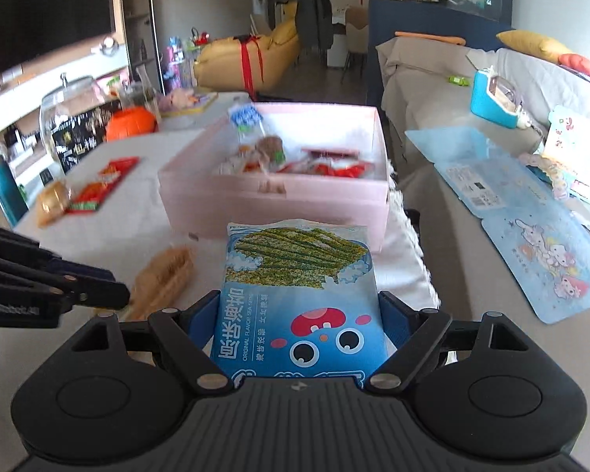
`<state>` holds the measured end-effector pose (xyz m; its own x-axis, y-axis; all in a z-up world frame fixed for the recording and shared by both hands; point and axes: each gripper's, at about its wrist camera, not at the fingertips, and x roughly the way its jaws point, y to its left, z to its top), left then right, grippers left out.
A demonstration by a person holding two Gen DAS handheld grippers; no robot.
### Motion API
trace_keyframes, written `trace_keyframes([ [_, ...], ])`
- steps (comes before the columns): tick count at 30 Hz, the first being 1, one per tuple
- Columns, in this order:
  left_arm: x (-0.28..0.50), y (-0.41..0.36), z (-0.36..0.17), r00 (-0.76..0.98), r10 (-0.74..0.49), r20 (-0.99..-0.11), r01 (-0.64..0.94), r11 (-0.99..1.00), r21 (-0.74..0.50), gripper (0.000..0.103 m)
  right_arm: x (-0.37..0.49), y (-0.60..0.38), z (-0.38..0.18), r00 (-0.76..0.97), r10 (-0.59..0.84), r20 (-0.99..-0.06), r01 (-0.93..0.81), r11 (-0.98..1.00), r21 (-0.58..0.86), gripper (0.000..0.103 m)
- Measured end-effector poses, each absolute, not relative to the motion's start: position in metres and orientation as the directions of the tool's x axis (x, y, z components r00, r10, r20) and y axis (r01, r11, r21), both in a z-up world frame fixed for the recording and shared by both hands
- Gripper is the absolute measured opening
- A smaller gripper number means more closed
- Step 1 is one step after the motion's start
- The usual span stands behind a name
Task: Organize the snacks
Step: 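Lift the seaweed packet with the right tool while the left holds the biscuit stick, then drop the seaweed packet into the pink box with the right tool while the left drops the biscuit stick in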
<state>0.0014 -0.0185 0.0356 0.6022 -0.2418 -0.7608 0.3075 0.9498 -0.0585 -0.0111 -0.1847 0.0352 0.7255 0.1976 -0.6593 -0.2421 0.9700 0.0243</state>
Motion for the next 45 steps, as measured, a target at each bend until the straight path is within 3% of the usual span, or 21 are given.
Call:
trace_keyframes([
  [5, 0.005, -0.026, 0.030, 0.576, -0.261, -0.775, 0.314, 0.946, -0.085, 0.043, -0.015, -0.184, 0.022, 0.707, 0.180, -0.684, -0.242, 0.970, 0.005, 0.085],
  [10, 0.009, -0.036, 0.013, 0.538, -0.241, -0.808, 0.318, 0.945, -0.070, 0.045, -0.012, -0.184, 0.013, 0.688, 0.178, -0.704, -0.238, 0.971, 0.013, 0.085],
  [21, -0.005, -0.035, 0.008, 0.593, -0.253, -0.764, 0.343, 0.938, -0.045, 0.044, -0.015, -0.187, 0.008, 0.694, 0.178, -0.698, -0.234, 0.972, 0.015, 0.089],
  [24, -0.008, -0.027, 0.011, 0.593, -0.294, -0.750, 0.325, 0.939, -0.111, 0.035, -0.019, -0.191, 0.014, 0.689, 0.192, -0.699, -0.243, 0.970, 0.027, 0.083],
  [26, -0.008, -0.020, 0.020, 0.606, -0.352, -0.714, 0.334, 0.926, -0.174, 0.034, -0.024, -0.196, 0.027, 0.717, 0.208, -0.666, -0.245, 0.969, 0.039, 0.082],
  [31, 0.007, -0.007, 0.080, 0.724, -0.396, -0.565, 0.349, 0.916, -0.196, 0.034, -0.020, -0.212, 0.089, 0.812, 0.237, -0.533, -0.252, 0.967, 0.046, 0.082],
  [37, 0.074, 0.002, 0.147, 0.801, -0.436, -0.409, 0.360, 0.898, -0.252, 0.035, 0.037, -0.226, 0.181, 0.903, 0.210, -0.375, -0.213, 0.976, 0.036, 0.082],
  [41, 0.140, 0.019, 0.128, 0.707, -0.514, -0.486, 0.310, 0.843, -0.440, 0.037, 0.094, -0.223, 0.213, 0.893, 0.229, -0.388, -0.212, 0.973, 0.089, 0.085],
  [45, 0.134, 0.062, 0.111, 0.765, -0.423, -0.486, 0.230, 0.884, -0.408, 0.037, 0.148, -0.206, 0.202, 0.826, 0.265, -0.497, -0.231, 0.964, 0.129, 0.087],
])
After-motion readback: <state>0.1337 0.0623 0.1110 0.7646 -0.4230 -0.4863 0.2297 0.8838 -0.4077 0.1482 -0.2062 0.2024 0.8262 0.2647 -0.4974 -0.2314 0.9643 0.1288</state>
